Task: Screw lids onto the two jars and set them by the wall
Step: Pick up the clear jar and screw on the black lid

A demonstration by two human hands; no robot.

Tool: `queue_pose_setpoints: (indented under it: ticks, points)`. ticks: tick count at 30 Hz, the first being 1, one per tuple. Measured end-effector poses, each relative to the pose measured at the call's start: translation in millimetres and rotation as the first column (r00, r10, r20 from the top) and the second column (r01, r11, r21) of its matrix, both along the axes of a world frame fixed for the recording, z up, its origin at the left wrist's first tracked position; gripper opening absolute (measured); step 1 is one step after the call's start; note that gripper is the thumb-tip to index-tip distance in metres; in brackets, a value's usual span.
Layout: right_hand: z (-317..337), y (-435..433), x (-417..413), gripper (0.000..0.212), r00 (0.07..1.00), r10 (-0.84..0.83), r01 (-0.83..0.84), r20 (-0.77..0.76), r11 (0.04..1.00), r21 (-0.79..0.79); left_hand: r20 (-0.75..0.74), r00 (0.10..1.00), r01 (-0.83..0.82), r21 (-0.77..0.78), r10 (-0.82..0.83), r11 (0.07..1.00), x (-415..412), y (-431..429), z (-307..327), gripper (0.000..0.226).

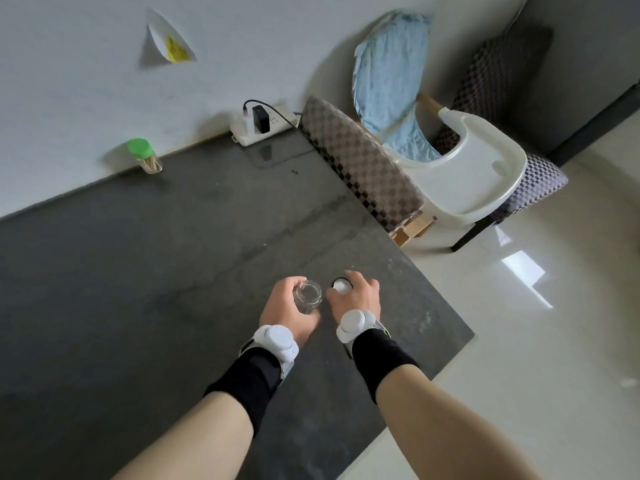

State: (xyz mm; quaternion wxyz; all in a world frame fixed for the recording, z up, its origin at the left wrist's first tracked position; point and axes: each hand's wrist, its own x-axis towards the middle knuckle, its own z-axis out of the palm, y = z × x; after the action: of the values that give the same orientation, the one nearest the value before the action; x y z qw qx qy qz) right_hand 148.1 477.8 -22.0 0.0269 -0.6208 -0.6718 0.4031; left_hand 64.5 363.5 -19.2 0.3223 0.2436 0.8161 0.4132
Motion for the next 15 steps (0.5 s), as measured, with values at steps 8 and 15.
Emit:
queue_pose_setpoints:
  ticks: [8,15]
  points:
    - [55.3,-60.9,-79.1,0.029,0.919,-0.028,-0.045,-0.394,0.984,-0.174,-0.062,0.994,-0.092,0.022,0.093,0.995,-49.9,-80.3,38.0,0.029]
    - [77.6,-140.2,-121.6,0.019,0.789,0.261,-0.386,-0.556,0.915,-0.119,-0.133,0.971,-0.188,0.092,0.199,0.978,-76.9,-145.1,91.4,0.043]
